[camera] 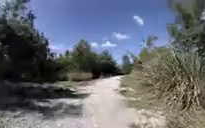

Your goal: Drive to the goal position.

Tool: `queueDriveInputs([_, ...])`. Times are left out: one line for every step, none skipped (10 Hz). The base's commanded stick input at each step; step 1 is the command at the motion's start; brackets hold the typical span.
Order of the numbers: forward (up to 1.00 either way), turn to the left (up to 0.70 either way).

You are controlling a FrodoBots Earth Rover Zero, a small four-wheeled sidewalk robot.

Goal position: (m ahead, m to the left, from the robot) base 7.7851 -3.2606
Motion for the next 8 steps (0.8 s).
queueDriveInputs([0.85, 0.00])
queueDriveInputs([0.85, 0.00])
queueDriveInputs([0.85, 0.00])
queueDriveInputs([0.85, 0.00])
queueDriveInputs([0.85, 0.00])
queueDriveInputs([0.85, 0.00])
queueDriveInputs([0.85, 0.00])
queueDriveInputs([0.85, 0.00])
